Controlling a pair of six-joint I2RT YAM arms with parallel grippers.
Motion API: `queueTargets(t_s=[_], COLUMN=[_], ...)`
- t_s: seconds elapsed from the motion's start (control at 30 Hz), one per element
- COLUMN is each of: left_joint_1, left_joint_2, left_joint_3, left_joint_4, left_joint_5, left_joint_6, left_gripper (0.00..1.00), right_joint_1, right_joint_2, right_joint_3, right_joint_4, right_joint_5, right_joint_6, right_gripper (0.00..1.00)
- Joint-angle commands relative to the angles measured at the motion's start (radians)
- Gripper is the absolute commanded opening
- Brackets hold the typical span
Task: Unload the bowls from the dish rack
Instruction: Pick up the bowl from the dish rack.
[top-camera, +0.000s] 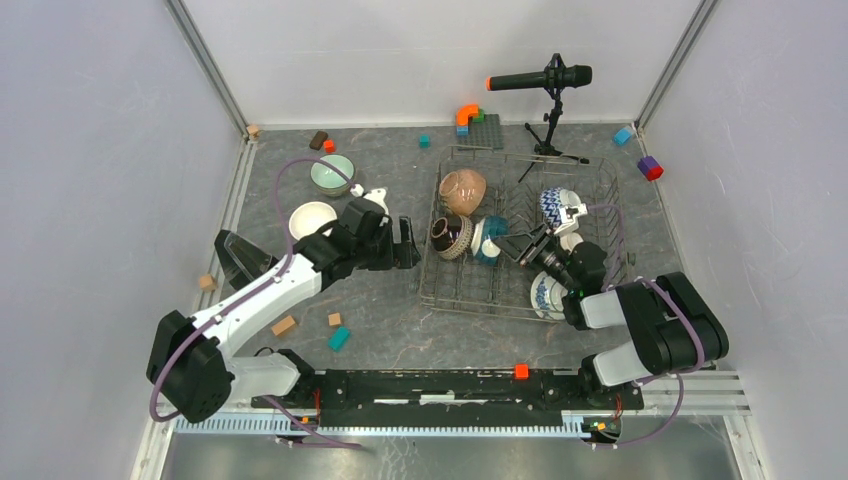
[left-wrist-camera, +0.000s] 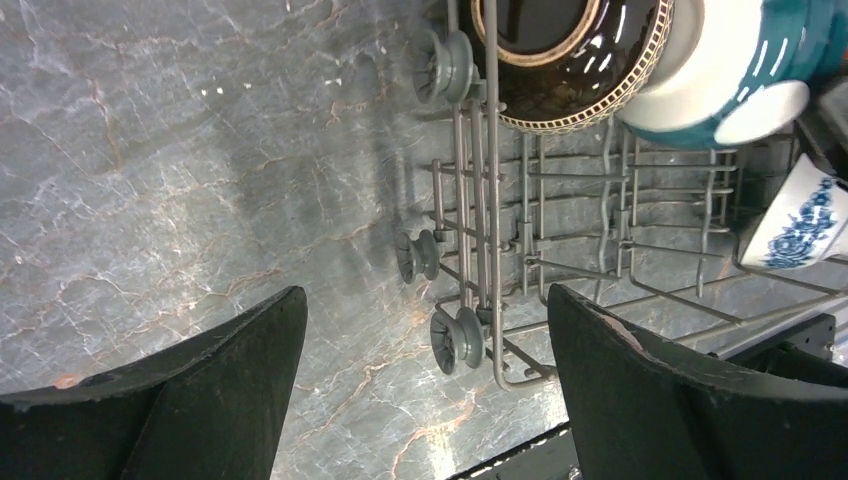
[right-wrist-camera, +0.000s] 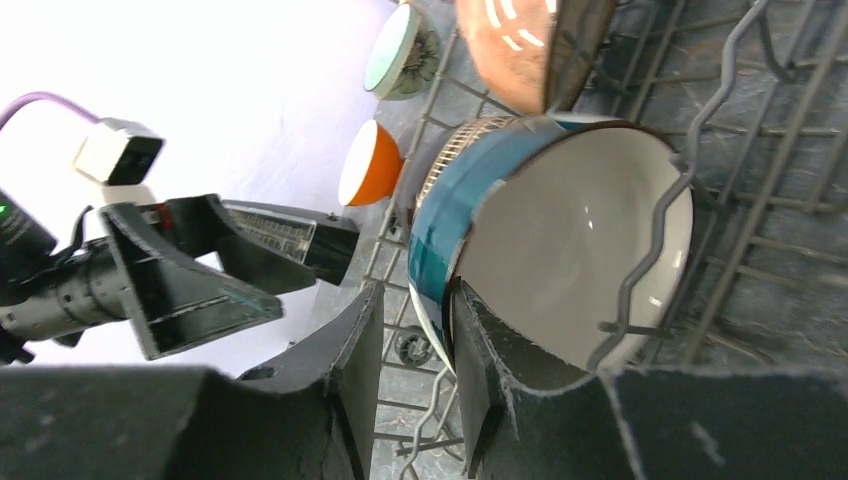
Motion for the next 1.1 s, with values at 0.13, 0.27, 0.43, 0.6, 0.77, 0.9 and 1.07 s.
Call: queueTargets(t_s=[0.13,0.27,0.43,0.6,0.77,0.9,1.07], left_joint_1=[-0.026,-0.028,-0.031,-0.035,-0.039,-0.040,-0.040], left_joint_2=[0.044,0.052,0.051,0.050,0.043,0.034,0.022], left_joint_3=[-0.004,-0.006,-0.007,-0.011,-0.013,-0.015,-0.015], left_joint_4=[0.042,0.046,0.048,0.047,0.047,0.045,0.046], left_joint_5=[-0.075,-0.074,-0.069,-0.059,-0.061,-0.063,-0.065], left_joint_6=[-0.074,-0.075,-0.077,-0.079,-0.079,-0.075,-0.074], left_gripper=[0.95,0.95,0.95,0.95,0.95,0.95,0.94], right_joint_1=[0.031,0.034,0.046,0.062,0.068,0.068,0.067], right_joint_2=[0.022,0.034,0.059,0.082,0.094,0.080,0.053], right_joint_3=[0.022,0.026,0.040,0.054,0.060,0.057,0.050], right_joint_4=[0.191,0.191,0.187,0.185,0.201,0.201,0.184], right_joint_5=[-0.089,-0.091,-0.096,-0.101,-0.112,-0.119,-0.124], right_joint_6=[0.030,0.026,0.025,0.028,0.042,0.047,0.035], right_gripper=[0.39,0.40,0.39,0.37,0.28,0.22,0.13])
